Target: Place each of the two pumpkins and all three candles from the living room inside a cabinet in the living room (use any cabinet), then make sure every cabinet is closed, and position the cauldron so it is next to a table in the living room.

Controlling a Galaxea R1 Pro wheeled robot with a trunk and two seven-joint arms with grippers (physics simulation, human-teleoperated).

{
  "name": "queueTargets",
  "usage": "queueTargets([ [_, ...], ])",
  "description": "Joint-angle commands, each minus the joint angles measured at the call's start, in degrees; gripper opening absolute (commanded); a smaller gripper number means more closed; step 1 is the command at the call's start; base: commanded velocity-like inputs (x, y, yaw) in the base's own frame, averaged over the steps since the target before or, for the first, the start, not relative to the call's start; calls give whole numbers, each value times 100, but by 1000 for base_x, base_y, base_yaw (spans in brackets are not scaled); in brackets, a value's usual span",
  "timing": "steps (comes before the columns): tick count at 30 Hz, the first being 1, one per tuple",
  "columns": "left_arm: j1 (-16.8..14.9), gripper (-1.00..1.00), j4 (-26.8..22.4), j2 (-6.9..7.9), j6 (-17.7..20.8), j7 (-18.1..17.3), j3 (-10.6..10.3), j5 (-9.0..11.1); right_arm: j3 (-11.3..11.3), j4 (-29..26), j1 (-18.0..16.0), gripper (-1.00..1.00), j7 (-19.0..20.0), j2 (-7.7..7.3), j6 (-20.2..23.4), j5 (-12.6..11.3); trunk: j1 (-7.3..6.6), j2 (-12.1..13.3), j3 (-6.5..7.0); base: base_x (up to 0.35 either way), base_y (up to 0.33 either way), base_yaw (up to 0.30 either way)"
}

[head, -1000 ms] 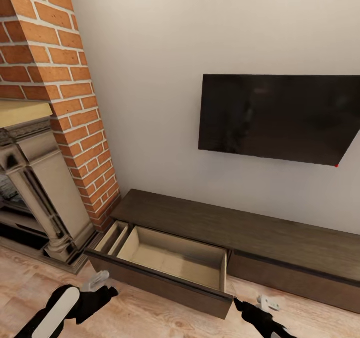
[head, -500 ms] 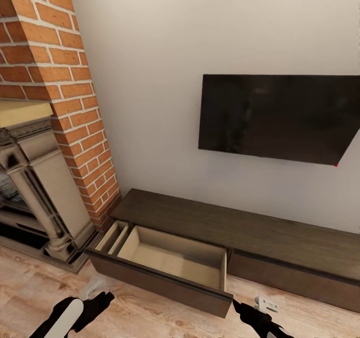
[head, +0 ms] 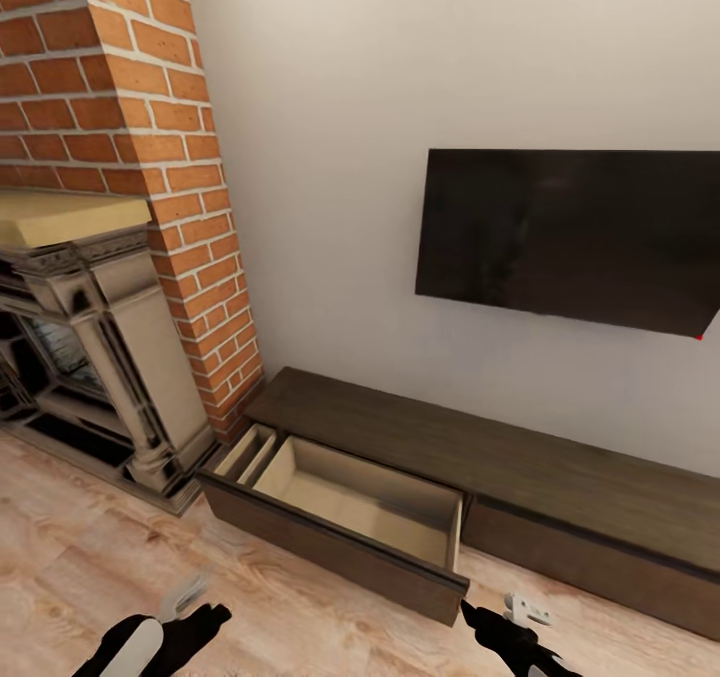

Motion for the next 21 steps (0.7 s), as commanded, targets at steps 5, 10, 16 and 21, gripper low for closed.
queueTargets([
  [5, -7, 100, 69, -19, -14, 53, -149, 48, 41, 2, -3, 100, 26, 22, -23, -49, 3, -13, -12, -8, -9, 289],
  [10, -7, 100, 87, -41, -16, 53, -198, 43, 41, 7, -3, 100, 12, 107, -28, 221, 3, -13, -12, -1, -1, 290],
  [16, -7, 100, 98, -42, -65, 52, -207, 42, 41, 11, -3, 100, 0, 222, -31, 482, 3, -13, -12, 0, 0, 290],
  [21, -7, 100, 108, -44, -124, 52, -208, 54, 41, 16, -3, 100, -1, 233, -38, 499, 3, -13, -12, 0, 0, 290],
])
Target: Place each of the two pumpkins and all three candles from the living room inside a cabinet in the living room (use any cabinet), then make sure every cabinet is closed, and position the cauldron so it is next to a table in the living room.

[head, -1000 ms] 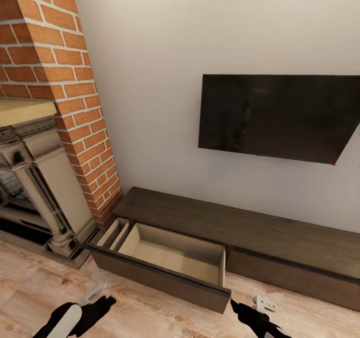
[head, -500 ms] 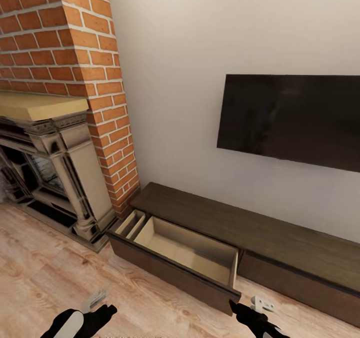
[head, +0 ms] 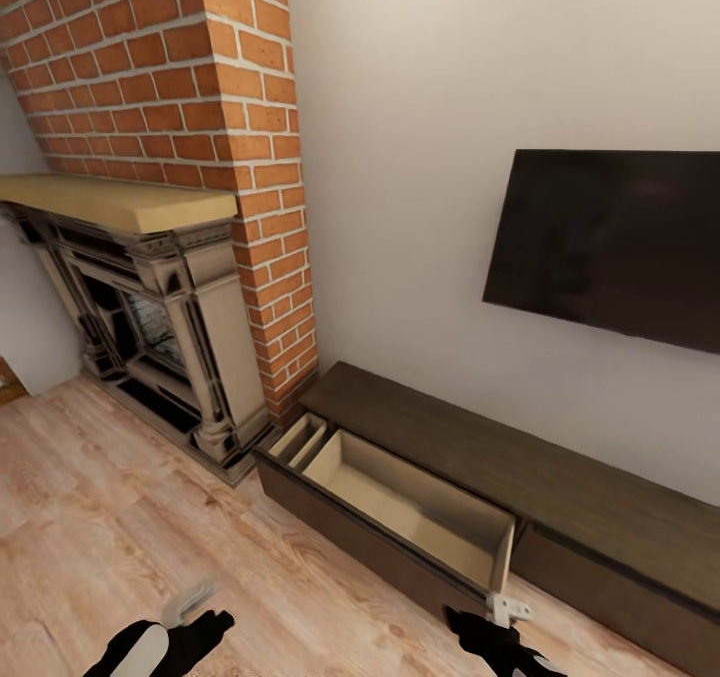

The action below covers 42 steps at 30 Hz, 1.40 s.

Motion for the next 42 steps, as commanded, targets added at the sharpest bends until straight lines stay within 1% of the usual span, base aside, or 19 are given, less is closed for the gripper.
queueTargets([
  [1, -7, 100, 28, 4, -41, 55, -31, 59, 41, 4, -4, 100, 26, -1, -18, -58, 3, -12, -12, 0, 0, 290],
  [8, -7, 100, 188, -26, -184, 53, -53, 50, 41, 14, -4, 100, 26, 0, -21, -50, 3, -12, -12, 0, 0, 290],
  [37, -7, 100, 240, -35, -219, 53, -54, 56, 41, 50, -4, 100, 17, 17, -47, -49, 3, -12, -12, 0, 0, 290],
  [42, -7, 100, 257, -35, -219, 53, -56, 60, 41, 52, -4, 100, 17, 44, -47, -49, 3, -12, -12, 0, 0, 290],
])
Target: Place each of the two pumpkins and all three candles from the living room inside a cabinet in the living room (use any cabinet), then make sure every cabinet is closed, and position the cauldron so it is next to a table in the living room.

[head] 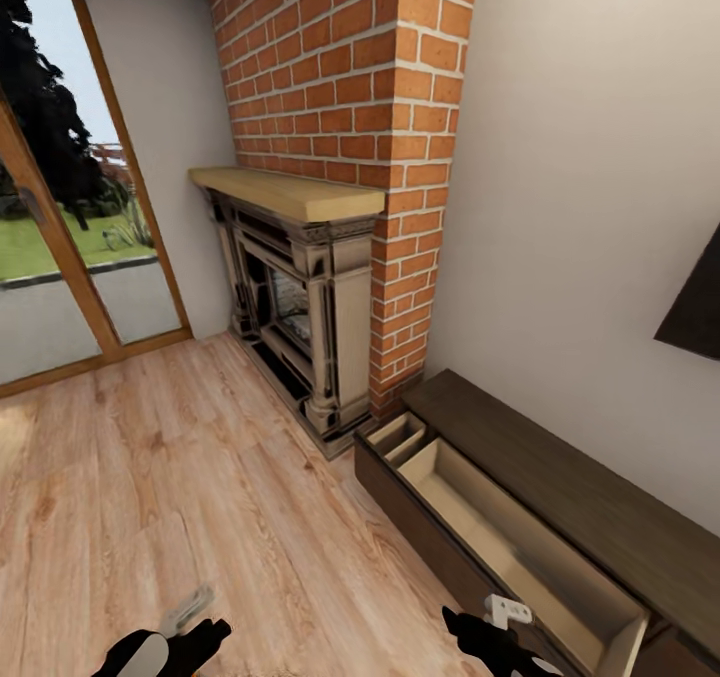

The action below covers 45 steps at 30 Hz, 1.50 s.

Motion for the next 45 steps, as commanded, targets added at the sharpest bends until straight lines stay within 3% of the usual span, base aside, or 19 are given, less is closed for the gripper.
queueTargets([
  [1, -7, 100, 3, 7, -3, 52, -33, 58, 40, 4, -4, 100, 27, 1, -16, -61, 3, -12, -12, 0, 0, 290],
  [35, -7, 100, 128, -37, -11, 50, -38, 46, 40, 10, -4, 100, 8, 15, -19, -61, 3, -12, -12, 0, 0, 290],
  [45, -7, 100, 208, -37, -11, 48, -30, 46, 40, 18, -4, 100, 0, 15, -299, -43, 3, -12, -12, 0, 23, 290],
])
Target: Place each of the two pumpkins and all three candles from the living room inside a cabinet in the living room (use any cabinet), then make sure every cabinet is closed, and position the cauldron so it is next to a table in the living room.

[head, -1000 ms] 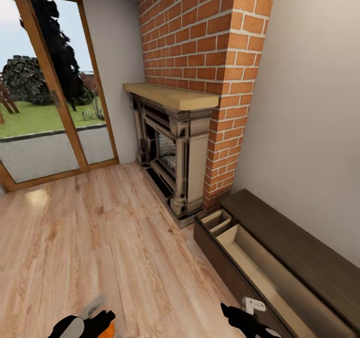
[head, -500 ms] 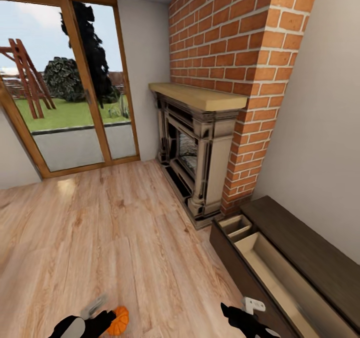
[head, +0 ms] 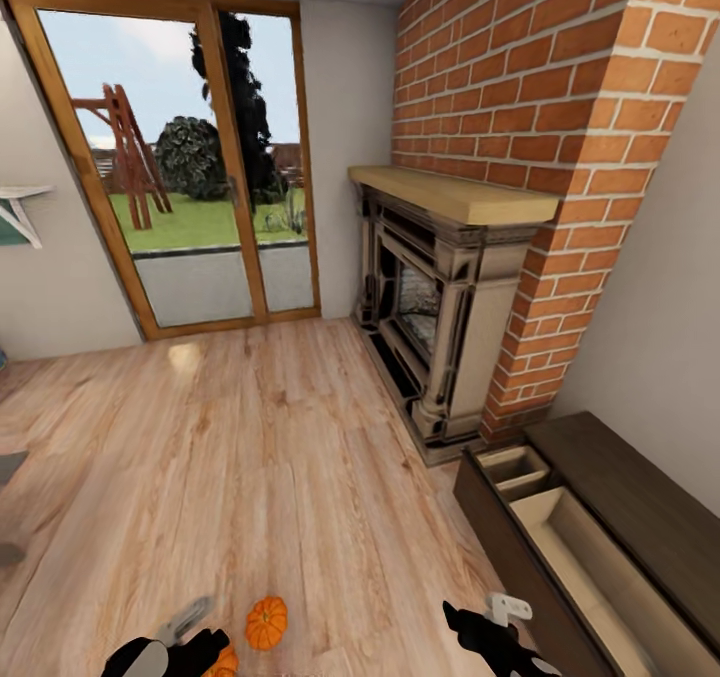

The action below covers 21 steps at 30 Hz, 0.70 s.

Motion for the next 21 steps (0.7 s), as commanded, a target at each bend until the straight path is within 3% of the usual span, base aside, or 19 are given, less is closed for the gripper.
queueTargets([
  [1, -7, 100, -8, 8, -3, 52, -33, 60, 37, 4, -4, 100, 29, -2, -19, -61, 4, -13, -12, 0, 123, 290],
  [8, -7, 100, -7, 8, -3, 52, -16, 60, 37, 4, -4, 100, 29, -2, -23, -53, 4, -13, -12, 62, 159, 290],
  [21, -7, 100, 1, 8, -3, 52, -7, 60, 37, 4, -4, 100, 29, -2, -27, -52, 4, -13, -12, 252, 160, 290],
])
